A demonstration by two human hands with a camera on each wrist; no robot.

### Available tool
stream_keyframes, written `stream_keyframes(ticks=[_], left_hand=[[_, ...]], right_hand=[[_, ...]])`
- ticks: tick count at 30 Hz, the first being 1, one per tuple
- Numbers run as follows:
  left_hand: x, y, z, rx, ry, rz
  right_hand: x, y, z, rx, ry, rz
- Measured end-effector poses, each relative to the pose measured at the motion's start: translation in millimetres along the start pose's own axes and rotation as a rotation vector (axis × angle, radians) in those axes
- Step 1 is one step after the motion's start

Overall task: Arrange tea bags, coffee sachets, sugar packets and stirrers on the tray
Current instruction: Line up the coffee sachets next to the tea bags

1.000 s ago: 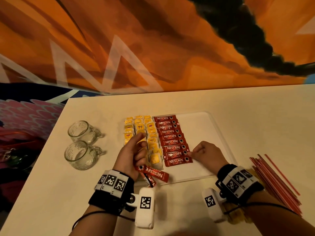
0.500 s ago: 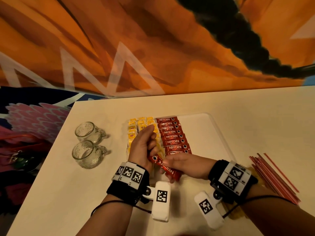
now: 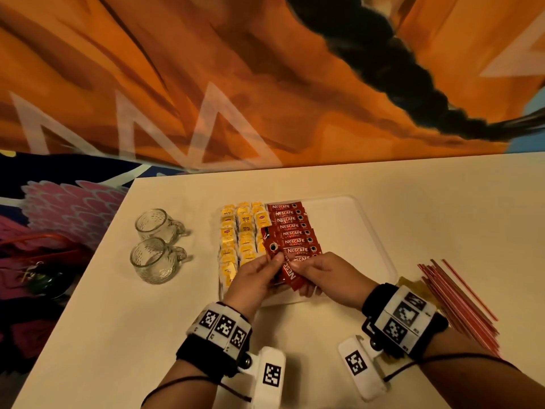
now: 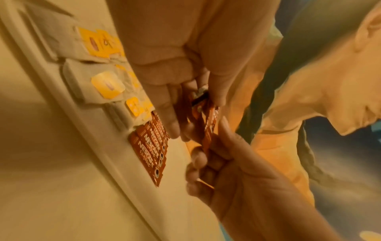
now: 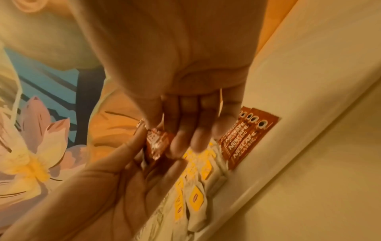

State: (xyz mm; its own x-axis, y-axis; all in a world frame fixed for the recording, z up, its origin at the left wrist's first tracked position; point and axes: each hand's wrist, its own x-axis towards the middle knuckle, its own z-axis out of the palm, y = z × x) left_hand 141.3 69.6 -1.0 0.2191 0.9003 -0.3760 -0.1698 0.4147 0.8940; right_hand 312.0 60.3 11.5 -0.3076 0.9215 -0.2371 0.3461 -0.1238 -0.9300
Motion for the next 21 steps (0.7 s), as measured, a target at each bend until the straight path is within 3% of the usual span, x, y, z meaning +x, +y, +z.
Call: stream_keyframes(ticks=[4, 9, 12, 16, 21], left_hand=[[-4.6, 2.4, -4.3, 0.165, 0.033, 0.038], [-12.3, 0.9, -0.4, 0.345, -0.089, 0.011], [-14.6, 1.1, 4.2, 0.320, -0.076, 0.017], [-17.1, -1.7, 2.3, 0.197, 0.040, 0.017], [-22.4, -5.2, 7.7, 0.107, 0.024, 0.041]], right_hand=[[-3.0, 1.6, -8.6, 0.025, 0.243, -0.048], [-1.1, -5.1, -7.0, 0.074, 0.263, -0.089], [-1.1, -4.8, -7.5, 0.124, 0.287, -0.070], [-6.5, -3.2, -15.8, 0.407, 0.362, -0.006], [-12.2, -2.6, -14.6, 0.579, 0.395, 0.042]])
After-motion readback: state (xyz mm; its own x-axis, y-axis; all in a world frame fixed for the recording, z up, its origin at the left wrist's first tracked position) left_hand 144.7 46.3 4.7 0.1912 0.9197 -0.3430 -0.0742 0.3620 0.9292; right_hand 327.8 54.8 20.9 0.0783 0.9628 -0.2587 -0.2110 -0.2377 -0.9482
